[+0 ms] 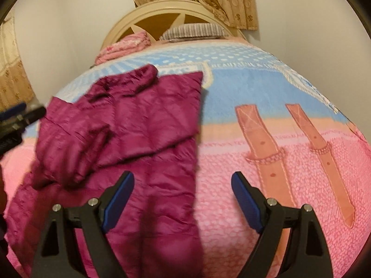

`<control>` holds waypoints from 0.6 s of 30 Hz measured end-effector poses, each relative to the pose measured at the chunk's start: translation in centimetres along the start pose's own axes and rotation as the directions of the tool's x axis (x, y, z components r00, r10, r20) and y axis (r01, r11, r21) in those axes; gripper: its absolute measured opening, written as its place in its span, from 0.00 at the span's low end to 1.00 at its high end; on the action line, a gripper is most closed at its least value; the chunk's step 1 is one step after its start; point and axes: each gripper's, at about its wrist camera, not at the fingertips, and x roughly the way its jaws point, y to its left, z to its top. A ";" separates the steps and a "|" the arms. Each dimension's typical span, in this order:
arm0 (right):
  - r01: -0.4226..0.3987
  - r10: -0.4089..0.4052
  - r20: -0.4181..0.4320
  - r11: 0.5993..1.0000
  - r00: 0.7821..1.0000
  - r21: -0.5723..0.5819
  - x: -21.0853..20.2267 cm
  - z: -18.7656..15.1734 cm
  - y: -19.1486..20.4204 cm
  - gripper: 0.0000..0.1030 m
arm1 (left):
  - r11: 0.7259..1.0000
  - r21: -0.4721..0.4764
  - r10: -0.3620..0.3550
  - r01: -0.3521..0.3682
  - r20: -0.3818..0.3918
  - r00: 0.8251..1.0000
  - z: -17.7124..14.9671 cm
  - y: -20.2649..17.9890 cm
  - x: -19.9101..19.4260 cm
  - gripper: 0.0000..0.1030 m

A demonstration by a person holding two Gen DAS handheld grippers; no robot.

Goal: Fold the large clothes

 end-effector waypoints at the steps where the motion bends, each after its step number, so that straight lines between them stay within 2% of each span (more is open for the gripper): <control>1: -0.019 0.019 -0.003 1.000 1.000 0.002 0.0 0.3 0.5 0.85 | 0.999 -0.026 0.028 -0.029 -0.036 0.999 -0.5 1.9 1.3 0.77; 5: -0.119 0.119 -0.044 0.993 0.992 0.012 1.2 1.3 3.3 0.85 | 0.988 -0.138 0.045 -0.067 -0.156 0.987 -2.7 7.3 4.7 0.77; 9: -0.240 0.240 -0.087 0.971 0.967 0.005 3.2 2.2 7.3 0.85 | 0.982 -0.173 0.043 -0.078 -0.201 0.979 -4.4 9.8 6.1 0.77; 10: -0.262 0.261 -0.104 0.965 0.960 0.002 3.8 2.3 8.2 0.82 | 0.980 -0.179 0.043 -0.082 -0.208 0.977 -4.7 10.3 6.2 0.77; 11: -0.287 0.285 -0.134 0.958 0.949 0.010 4.9 2.4 9.0 0.77 | 0.979 -0.186 0.038 -0.079 -0.214 0.976 -4.9 10.6 6.4 0.77; 13: -0.329 0.332 -0.201 0.943 0.922 0.050 7.0 2.3 10.0 0.45 | 0.976 -0.205 0.024 -0.071 -0.222 0.975 -5.2 11.4 6.7 0.77; 14: -0.345 0.353 -0.231 0.935 0.907 0.077 8.0 2.1 10.2 0.40 | 0.975 -0.212 0.023 -0.072 -0.225 0.974 -5.3 11.8 6.8 0.77; 16: -0.352 0.360 -0.233 0.933 0.903 0.077 8.3 1.6 10.5 0.27 | 0.973 -0.219 0.026 -0.077 -0.227 0.974 -5.3 12.4 7.1 0.77; 18: -0.346 0.347 -0.208 0.937 0.915 0.042 7.3 1.3 10.5 0.20 | 0.970 -0.230 0.031 -0.085 -0.230 0.973 -5.2 12.9 7.4 0.77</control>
